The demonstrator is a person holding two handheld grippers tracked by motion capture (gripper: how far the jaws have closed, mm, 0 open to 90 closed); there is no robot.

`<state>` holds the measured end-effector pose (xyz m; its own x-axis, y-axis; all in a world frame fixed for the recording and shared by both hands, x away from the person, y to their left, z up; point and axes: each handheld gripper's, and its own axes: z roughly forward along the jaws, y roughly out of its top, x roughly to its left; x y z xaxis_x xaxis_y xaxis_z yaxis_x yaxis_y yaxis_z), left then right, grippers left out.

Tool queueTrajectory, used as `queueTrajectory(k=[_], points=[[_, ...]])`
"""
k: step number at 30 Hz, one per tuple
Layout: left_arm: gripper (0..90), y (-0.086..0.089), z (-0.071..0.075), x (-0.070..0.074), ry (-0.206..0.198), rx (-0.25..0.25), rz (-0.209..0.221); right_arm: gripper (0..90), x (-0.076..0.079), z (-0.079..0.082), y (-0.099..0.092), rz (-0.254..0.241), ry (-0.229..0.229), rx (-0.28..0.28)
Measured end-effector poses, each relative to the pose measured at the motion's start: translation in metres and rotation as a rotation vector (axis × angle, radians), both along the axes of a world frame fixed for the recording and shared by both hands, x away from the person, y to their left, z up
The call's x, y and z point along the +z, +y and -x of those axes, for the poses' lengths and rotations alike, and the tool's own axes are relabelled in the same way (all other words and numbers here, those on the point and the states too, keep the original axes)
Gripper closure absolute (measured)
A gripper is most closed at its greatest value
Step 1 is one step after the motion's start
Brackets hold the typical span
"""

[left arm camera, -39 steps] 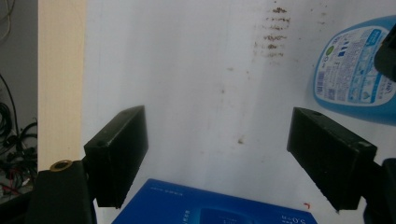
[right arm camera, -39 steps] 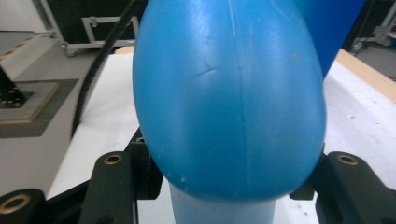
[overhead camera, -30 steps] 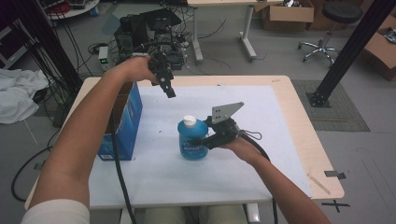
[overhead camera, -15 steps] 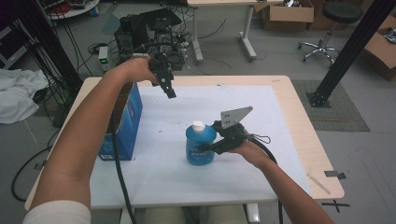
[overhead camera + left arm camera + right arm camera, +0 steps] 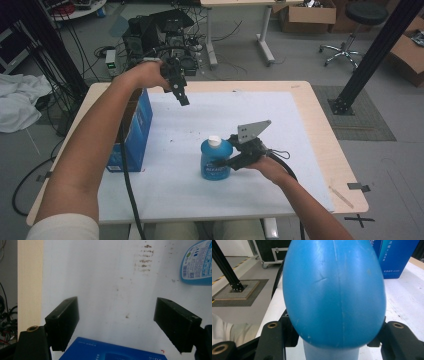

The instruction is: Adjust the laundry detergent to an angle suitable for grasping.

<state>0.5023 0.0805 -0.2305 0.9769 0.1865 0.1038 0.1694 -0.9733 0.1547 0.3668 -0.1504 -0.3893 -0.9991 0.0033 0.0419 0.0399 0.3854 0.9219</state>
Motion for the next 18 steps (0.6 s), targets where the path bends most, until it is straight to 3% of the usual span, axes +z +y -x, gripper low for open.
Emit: queueTrajectory(k=[18], points=[[21.1,0.0016,0.0005,-0.0008,0.002,0.005,-0.004,42.6,-0.0019,-0.0030,-0.0007,-0.011,0.018,0.011]])
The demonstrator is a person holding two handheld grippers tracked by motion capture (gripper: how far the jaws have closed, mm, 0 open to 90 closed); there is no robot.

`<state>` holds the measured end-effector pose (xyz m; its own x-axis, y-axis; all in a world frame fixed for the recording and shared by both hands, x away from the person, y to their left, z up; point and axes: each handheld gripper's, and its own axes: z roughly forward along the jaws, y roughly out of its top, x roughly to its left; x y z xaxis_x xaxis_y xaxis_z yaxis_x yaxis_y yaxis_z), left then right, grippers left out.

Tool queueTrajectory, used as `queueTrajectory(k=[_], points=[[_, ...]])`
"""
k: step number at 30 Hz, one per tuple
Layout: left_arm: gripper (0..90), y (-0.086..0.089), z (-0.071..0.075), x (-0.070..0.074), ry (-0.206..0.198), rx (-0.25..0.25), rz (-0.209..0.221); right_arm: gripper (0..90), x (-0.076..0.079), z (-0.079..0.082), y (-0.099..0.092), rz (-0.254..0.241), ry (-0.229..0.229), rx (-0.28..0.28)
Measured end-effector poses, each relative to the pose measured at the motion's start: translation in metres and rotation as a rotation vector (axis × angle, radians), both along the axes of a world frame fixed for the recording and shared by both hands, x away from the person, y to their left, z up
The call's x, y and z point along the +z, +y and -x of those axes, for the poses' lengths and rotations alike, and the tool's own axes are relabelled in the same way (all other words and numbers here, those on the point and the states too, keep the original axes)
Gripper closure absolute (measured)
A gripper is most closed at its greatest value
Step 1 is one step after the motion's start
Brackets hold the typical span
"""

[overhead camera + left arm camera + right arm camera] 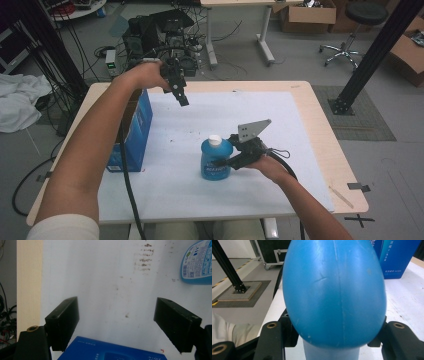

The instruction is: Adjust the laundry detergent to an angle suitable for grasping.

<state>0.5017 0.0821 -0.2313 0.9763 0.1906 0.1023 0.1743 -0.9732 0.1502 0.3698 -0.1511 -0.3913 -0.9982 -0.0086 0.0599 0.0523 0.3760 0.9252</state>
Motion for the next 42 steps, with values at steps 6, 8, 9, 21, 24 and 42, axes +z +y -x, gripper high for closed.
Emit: queueTrajectory(k=[6,8,9,21,24,42], points=[[21.1,0.0003,0.0003,0.0003,0.000,0.000,-0.002,42.1,0.0001,0.0008,-0.0001,0.001,0.000,-0.007],[21.1,0.0003,0.0005,0.0003,0.000,0.001,-0.002,42.0,0.0003,0.0007,-0.0001,0.003,-0.001,-0.006],[21.0,0.0004,0.0004,0.0000,-0.002,-0.001,-0.002,41.9,0.0002,0.0008,0.0001,0.002,-0.002,-0.006],[21.1,0.0005,0.0011,-0.0011,-0.001,0.005,0.001,36.4,0.0016,0.0009,-0.0027,0.008,-0.016,-0.025],[21.1,-0.0002,0.0012,-0.0009,-0.001,0.003,0.002,33.7,0.0013,0.0004,-0.0029,0.007,-0.009,-0.030],[21.2,-0.0016,0.0020,-0.0010,0.001,0.000,-0.002,27.1,0.0016,0.0005,-0.0037,-0.002,0.011,-0.045]])
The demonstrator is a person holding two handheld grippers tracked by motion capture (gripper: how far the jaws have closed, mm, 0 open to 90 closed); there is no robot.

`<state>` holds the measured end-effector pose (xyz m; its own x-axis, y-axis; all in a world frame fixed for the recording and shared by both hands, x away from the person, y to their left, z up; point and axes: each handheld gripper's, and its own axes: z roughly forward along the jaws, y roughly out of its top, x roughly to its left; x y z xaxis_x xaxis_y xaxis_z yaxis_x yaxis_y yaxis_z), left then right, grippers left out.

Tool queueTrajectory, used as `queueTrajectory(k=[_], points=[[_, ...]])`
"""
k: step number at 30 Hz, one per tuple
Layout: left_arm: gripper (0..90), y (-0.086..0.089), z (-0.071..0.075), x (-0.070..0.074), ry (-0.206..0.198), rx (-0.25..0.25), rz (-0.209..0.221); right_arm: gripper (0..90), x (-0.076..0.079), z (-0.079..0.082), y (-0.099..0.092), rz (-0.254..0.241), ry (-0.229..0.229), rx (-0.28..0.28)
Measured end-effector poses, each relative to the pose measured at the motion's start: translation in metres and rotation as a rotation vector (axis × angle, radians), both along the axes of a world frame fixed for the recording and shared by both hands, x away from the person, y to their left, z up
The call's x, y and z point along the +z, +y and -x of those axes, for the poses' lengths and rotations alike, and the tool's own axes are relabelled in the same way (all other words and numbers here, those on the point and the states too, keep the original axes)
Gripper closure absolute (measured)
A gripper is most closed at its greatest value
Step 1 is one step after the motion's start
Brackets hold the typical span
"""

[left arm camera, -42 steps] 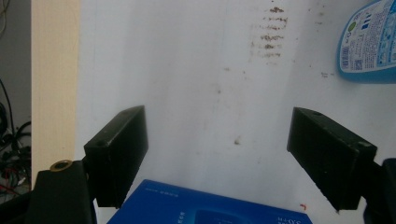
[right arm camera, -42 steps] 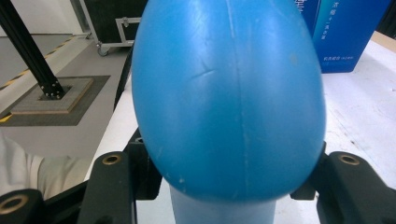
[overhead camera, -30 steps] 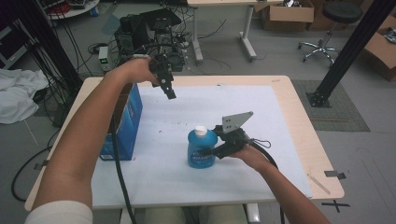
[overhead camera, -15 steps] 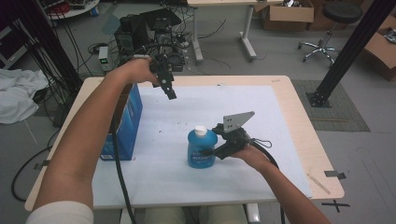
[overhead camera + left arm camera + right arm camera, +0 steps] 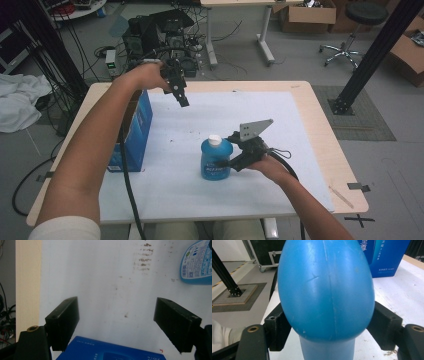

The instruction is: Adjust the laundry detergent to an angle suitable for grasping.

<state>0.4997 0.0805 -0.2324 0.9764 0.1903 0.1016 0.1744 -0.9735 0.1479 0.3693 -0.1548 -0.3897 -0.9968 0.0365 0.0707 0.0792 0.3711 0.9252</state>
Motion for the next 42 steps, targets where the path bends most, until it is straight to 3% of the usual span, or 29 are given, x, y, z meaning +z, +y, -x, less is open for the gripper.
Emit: queueTrajectory(k=[14,42], points=[[21.1,0.000,0.002,0.001,-0.004,0.005,0.003,20.6,0.003,0.002,-0.005,-0.013,0.025,-0.013],[21.1,-0.002,0.003,0.002,-0.006,0.003,-0.003,15.0,0.016,0.004,-0.026,0.003,0.017,-0.049]])
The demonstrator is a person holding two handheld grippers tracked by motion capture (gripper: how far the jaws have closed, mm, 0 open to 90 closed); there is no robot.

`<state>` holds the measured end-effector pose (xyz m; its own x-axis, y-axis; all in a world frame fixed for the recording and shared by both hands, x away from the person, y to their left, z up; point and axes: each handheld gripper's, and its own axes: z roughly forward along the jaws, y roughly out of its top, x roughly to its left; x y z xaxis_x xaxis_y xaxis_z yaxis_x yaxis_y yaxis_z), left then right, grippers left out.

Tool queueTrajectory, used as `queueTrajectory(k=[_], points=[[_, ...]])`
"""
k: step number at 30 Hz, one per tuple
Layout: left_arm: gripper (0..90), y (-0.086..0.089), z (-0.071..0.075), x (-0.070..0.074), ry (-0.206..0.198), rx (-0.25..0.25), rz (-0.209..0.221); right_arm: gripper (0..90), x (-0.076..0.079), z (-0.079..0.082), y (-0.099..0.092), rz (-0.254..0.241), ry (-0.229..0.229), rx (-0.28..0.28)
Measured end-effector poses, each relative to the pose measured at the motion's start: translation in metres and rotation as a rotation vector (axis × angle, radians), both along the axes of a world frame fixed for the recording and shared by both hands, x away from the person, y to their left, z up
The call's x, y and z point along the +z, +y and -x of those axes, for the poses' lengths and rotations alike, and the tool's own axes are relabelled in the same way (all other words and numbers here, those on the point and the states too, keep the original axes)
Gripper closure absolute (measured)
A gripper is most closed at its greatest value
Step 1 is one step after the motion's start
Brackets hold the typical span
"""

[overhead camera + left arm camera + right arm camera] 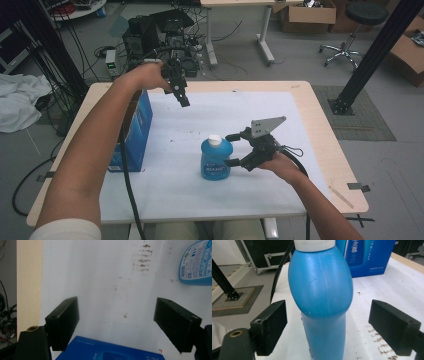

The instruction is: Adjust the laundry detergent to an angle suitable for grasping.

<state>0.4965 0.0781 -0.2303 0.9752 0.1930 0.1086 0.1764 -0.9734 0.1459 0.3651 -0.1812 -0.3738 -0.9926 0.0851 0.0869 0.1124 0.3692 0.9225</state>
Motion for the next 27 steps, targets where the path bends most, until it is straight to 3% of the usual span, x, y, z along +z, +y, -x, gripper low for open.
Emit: queueTrajectory(k=[11,21,27], points=[[21.0,0.002,0.001,0.002,-0.008,0.012,0.008,15.0,0.019,-0.005,-0.032,0.083,0.007,-0.037],[20.9,0.001,0.002,0.002,-0.008,0.012,0.004,15.2,0.051,-0.036,-0.079,0.205,0.091,-0.159],[20.8,0.001,0.002,0.003,-0.007,0.017,0.002,15.3,0.074,-0.051,-0.097,0.292,0.110,-0.205]])
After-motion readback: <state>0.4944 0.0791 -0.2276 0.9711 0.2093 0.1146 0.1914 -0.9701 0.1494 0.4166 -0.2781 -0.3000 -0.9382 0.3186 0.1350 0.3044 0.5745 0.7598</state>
